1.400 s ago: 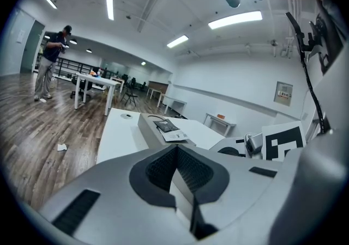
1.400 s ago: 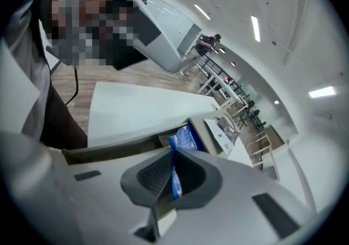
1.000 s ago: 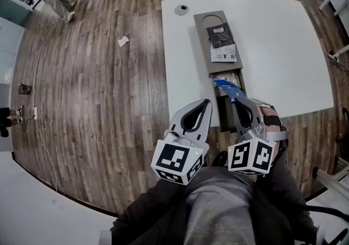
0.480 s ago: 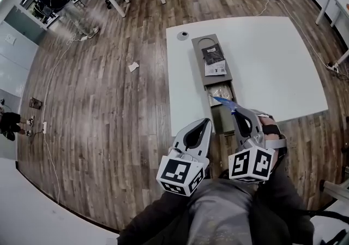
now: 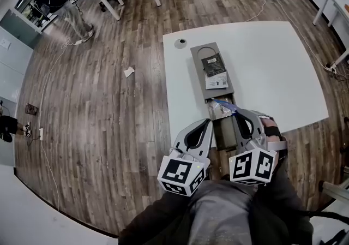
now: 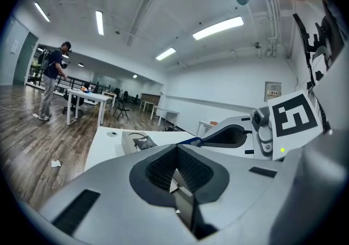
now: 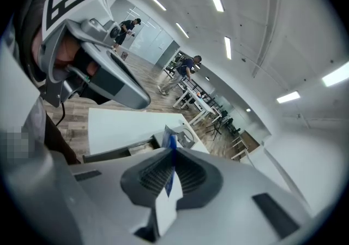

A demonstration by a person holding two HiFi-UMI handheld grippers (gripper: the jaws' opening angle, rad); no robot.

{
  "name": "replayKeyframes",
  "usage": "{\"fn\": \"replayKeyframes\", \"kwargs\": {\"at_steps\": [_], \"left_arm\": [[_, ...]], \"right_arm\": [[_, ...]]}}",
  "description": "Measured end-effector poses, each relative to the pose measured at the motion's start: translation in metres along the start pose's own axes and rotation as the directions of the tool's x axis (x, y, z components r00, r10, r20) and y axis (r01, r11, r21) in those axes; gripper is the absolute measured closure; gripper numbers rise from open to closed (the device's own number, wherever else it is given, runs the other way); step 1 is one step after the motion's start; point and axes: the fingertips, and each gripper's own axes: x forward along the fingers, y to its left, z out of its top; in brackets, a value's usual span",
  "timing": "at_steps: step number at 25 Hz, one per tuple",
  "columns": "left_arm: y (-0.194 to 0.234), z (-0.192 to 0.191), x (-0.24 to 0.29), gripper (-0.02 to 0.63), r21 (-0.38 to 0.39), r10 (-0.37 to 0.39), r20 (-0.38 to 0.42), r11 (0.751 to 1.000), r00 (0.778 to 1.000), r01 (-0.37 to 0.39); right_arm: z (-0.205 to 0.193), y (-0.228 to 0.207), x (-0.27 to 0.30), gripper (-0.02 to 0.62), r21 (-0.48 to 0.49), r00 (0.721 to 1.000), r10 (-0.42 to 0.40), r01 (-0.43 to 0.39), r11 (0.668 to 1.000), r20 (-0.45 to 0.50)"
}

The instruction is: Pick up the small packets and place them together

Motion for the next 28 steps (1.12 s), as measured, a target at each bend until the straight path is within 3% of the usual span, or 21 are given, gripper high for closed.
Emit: {"fn": "replayKeyframes", "kwargs": {"at_steps": [11,19,22,28], "left_arm": [[0.09,0.044,0.042,0.603,-0.013,-0.007,-0.002,1.0,1.0,0.007],[0.149,0.038,0.053,0.603,-0.064,0.023,-0.041,0.998,0.999,-0.025],[0.164,0.033,0.054,0.603,-0.082,0.031,-0.06,0.996,0.998,-0.036],[0.178,0.025,0.061,0.603,-0.107,0.02,-0.077,0.994,0.997,-0.028]], "right_arm": [[0.039,-0.082,0.084,0.578,0.022,0.993,-0.107,0.109,0.994,-0.057],[0.037,-0.121,0.151,0.578,-0.008,0.972,-0.189,0.19,0.982,-0.137],[0.033,-0.113,0.173,0.578,-0.039,0.97,-0.173,0.168,0.985,-0.172],[0.024,-0.073,0.195,0.577,-0.064,0.974,-0.051,0.038,0.997,-0.22]]}}
